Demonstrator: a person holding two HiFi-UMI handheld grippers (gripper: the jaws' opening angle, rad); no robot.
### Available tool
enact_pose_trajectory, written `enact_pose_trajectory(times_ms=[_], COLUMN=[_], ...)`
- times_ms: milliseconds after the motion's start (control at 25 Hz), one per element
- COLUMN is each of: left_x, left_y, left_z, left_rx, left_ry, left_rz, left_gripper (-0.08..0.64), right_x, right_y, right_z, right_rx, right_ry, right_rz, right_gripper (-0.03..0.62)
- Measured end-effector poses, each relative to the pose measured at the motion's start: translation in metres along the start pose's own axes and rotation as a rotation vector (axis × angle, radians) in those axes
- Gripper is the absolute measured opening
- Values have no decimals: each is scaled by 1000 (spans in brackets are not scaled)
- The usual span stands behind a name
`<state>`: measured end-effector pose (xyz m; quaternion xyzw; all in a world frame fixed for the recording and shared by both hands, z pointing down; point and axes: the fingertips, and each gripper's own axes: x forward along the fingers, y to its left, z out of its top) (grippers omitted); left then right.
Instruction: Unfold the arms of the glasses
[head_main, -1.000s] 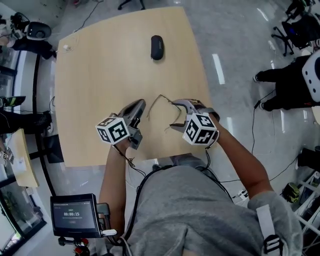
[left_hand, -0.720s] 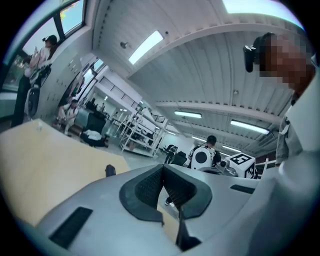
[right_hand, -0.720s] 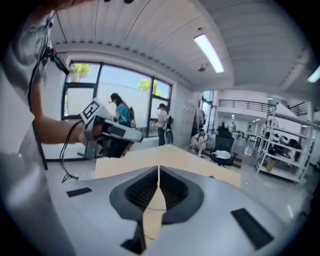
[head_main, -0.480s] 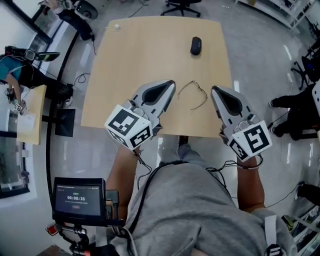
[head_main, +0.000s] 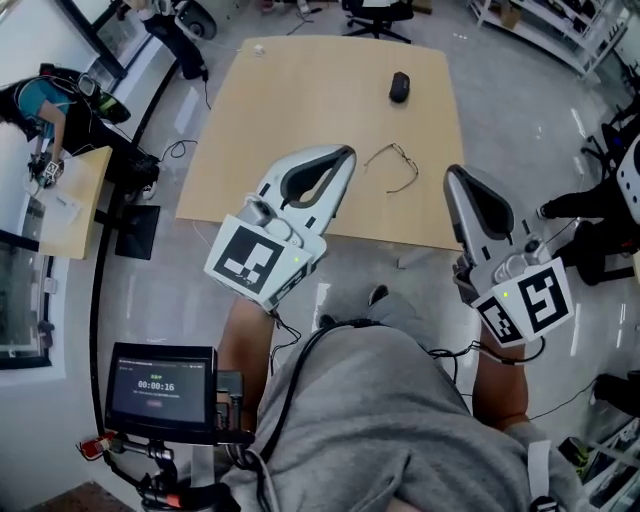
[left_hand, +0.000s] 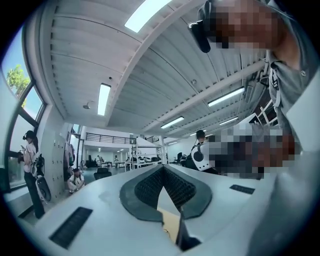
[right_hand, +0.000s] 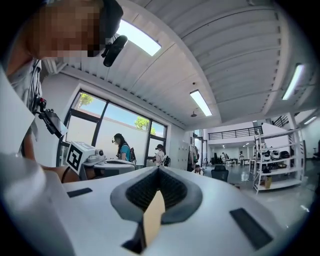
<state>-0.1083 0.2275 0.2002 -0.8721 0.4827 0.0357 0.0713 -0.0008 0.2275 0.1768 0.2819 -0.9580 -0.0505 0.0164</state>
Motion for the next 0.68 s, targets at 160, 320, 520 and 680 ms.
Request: enact_pose_trajectory(times_ms=[160, 320, 520, 680], left_x=[-29, 10, 7, 42], left_y=[-30, -61, -105, -140], left_z=[23, 38, 13, -26], left_rx=[-12, -5, -27, -27], left_ry=[-17, -14, 0, 14], left_rz=[0, 11, 11, -8], left_gripper=[5, 5, 5, 5], right_x=[-36, -68, -117, -154], right_y=[31, -8, 1, -32], right_z=[23, 35, 7, -32], right_rx=[-10, -5, 1, 11], right_ry=[-5, -1, 25, 40], right_rz=[0, 8, 6, -24], right_gripper=[8, 8, 8, 7])
